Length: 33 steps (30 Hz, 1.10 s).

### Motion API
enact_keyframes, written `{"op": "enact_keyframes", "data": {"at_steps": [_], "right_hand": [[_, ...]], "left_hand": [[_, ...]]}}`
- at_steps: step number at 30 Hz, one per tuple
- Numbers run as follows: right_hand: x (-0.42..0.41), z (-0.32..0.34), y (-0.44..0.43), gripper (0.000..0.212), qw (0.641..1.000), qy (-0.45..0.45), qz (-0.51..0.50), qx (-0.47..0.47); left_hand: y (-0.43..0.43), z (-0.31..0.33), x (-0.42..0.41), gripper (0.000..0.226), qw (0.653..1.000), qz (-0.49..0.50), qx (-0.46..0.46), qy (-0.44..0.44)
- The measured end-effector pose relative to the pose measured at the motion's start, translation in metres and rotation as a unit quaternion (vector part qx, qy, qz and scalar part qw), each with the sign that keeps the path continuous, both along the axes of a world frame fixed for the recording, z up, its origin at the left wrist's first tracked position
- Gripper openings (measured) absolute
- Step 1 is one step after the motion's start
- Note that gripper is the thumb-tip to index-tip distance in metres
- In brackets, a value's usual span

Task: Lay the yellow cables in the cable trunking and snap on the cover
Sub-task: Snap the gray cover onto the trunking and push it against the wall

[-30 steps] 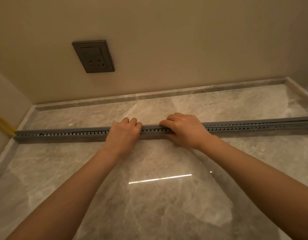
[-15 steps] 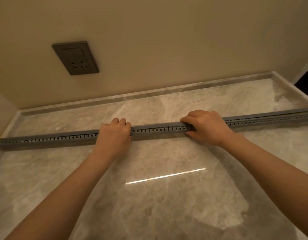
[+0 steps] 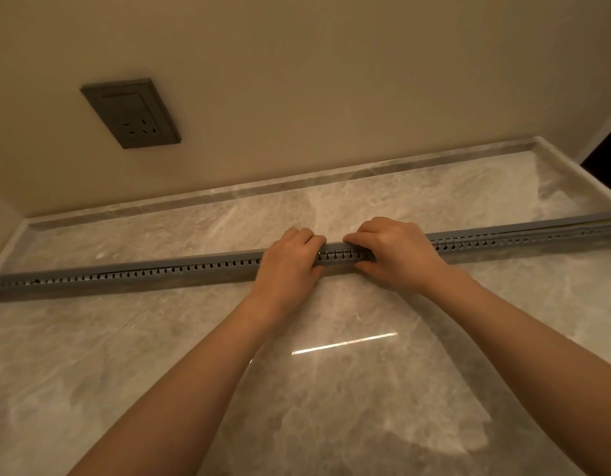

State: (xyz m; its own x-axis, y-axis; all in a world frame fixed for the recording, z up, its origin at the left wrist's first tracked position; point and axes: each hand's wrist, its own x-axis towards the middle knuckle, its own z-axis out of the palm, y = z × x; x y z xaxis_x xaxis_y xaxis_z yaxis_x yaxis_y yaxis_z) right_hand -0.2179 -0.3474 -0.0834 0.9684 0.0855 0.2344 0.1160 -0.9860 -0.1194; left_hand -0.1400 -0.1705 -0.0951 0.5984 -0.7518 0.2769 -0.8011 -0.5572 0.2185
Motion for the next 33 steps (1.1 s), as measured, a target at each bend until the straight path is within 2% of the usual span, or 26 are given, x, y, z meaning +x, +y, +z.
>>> {"op": "enact_keyframes", "data": {"at_steps": [4, 9, 11, 14, 21, 28, 31, 33], "right_hand": [[0.000, -0.001, 0.000, 0.030, 1.000, -0.004, 0.006, 0.003], [0.005, 0.008, 0.000, 0.026, 0.998, 0.012, -0.011, 0.062], [0.011, 0.016, 0.000, 0.024, 0.998, 0.045, -0.004, 0.034], [0.019, 0.025, 0.004, 0.026, 0.995, 0.079, 0.023, -0.058], [0.023, 0.029, 0.020, 0.023, 0.985, 0.077, 0.029, -0.151], [0.007, 0.021, 0.024, 0.007, 0.981, 0.024, 0.031, -0.193], [0.003, 0.022, 0.021, 0.012, 0.984, 0.003, 0.060, -0.166], [0.000, 0.022, 0.017, 0.026, 0.988, 0.014, 0.072, -0.135]], "left_hand": [[0.002, -0.001, 0.000, 0.034, 0.999, 0.005, -0.033, 0.022], [0.002, 0.001, 0.000, 0.033, 1.000, 0.008, -0.021, 0.017], [0.002, 0.002, 0.000, 0.033, 1.000, 0.005, -0.007, 0.005], [0.002, 0.005, -0.001, 0.032, 1.000, 0.005, 0.013, -0.019], [0.002, 0.009, -0.004, 0.024, 0.997, -0.011, 0.030, -0.074], [0.000, 0.015, -0.004, 0.020, 0.994, -0.032, 0.053, -0.090], [0.000, 0.020, -0.004, 0.022, 0.991, -0.043, 0.072, -0.104], [0.000, 0.021, -0.002, 0.020, 0.990, -0.051, 0.072, -0.114]]}}
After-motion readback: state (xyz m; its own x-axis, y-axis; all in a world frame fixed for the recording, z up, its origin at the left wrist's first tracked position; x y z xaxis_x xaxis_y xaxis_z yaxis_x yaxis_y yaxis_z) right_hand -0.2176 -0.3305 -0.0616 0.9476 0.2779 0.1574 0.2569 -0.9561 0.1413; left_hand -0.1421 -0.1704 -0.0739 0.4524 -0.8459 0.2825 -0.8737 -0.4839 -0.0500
